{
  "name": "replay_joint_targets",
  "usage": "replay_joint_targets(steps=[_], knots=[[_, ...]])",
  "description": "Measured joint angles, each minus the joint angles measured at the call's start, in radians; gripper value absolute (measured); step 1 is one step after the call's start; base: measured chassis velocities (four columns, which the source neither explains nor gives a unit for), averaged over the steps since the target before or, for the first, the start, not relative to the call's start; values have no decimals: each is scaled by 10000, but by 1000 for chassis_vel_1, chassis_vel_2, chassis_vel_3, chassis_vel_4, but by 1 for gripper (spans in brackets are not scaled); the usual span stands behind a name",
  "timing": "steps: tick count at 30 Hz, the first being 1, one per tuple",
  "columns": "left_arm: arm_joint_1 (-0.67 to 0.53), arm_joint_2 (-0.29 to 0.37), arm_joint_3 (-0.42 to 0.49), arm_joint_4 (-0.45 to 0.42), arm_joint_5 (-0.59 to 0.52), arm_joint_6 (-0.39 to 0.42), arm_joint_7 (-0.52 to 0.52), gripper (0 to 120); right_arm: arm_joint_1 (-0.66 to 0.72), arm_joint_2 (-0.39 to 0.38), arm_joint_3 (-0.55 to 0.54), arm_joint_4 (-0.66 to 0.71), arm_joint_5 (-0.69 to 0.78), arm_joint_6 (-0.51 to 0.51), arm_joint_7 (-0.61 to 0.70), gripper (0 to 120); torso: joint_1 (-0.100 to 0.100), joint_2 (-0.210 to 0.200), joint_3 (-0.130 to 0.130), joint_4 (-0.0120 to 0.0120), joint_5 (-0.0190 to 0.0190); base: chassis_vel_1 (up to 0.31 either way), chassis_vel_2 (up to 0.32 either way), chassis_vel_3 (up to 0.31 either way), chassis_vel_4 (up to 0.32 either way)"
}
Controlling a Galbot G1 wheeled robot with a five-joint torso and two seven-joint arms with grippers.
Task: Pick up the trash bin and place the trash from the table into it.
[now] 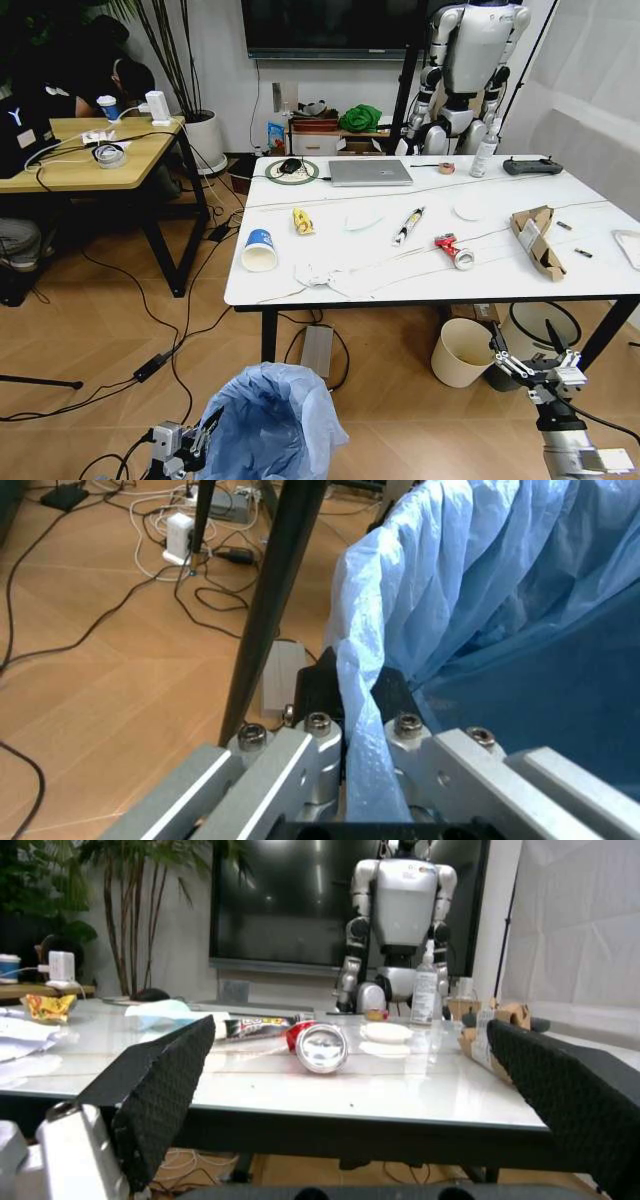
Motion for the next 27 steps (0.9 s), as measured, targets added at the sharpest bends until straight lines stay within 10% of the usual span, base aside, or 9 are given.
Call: replay_joint_targets(steps=[27], knots=[[174,-41,43,-131,156,-485,-272,0,-27,-303,-489,-157,149,975,1266,100,424,963,537,0,2,0,0,0,0]])
